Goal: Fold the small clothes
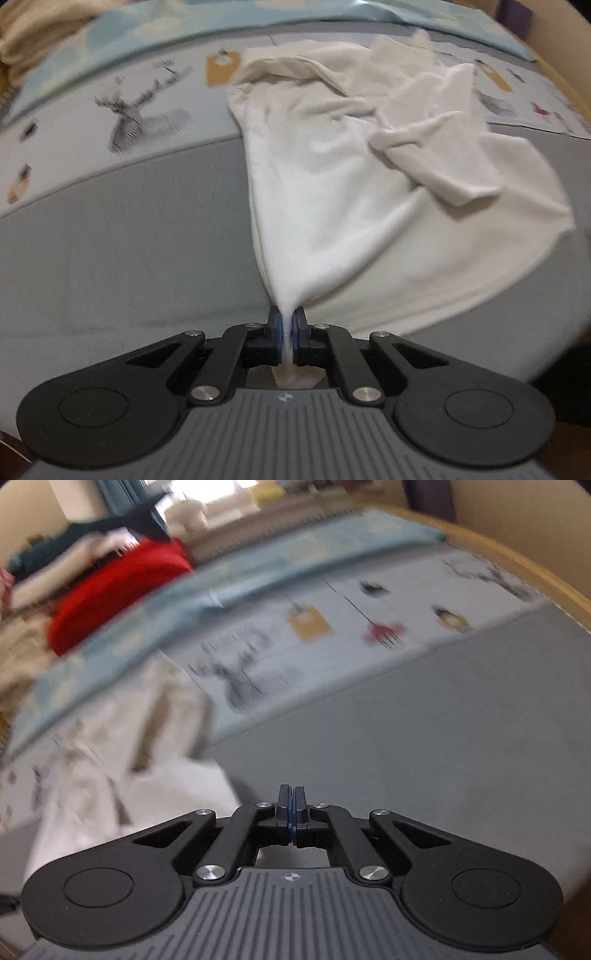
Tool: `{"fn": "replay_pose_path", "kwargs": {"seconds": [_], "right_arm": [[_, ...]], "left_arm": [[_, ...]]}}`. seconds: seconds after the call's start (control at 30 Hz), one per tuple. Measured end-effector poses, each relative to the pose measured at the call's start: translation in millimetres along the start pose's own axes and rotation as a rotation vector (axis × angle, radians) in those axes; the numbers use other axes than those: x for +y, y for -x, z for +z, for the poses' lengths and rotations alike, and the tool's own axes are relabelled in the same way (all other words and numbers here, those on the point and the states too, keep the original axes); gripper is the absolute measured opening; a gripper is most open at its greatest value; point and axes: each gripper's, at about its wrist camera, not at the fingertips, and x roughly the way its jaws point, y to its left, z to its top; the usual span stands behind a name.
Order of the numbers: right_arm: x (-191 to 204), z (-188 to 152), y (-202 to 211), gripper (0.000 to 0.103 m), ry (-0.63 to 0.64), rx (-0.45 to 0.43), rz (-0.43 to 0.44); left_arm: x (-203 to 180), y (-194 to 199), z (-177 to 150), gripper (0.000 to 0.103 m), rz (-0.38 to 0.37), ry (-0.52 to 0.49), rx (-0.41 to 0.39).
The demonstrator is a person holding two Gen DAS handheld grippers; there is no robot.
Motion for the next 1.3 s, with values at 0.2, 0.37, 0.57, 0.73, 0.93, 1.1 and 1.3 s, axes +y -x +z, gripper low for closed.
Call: {"fn": "replay_pose_path", "kwargs": {"seconds": [0.2,0.37,0.57,0.73,0.93,1.1,1.3], "right_arm": [[0,-25,-14,0.001,0.085,0.111,0.048],[15,-17,-29,0.034,0.018,0.077,0.079],[45,-19,-74,0.044,0.045,0.122,0.052],[65,-19,-110,0.048,0.088,0.186,0.019],[80,-25,-124,0.004,0.205,0.225,-0.055],[73,-23,-84,0.003,0.254,0.174,-0.074],[47,-29,-43,0.003,0.266,0.186,-0.130]], "left_arm": [[18,4,-3,0.008,0.052,0.093,0.032],[30,1,-2,0.025,-0.005,0.219,0.059],[27,-18,-3,0.039,0.007,0.245,0.145],[20,-30,3,0.044,0.056,0.254,0.173],[11,-41,9,0.044,0.093,0.300,0.186],[-9,-42,14,0.008,0.072,0.230,0.172],[-41,-30,11,0.007,0.050,0.087,0.160]]}}
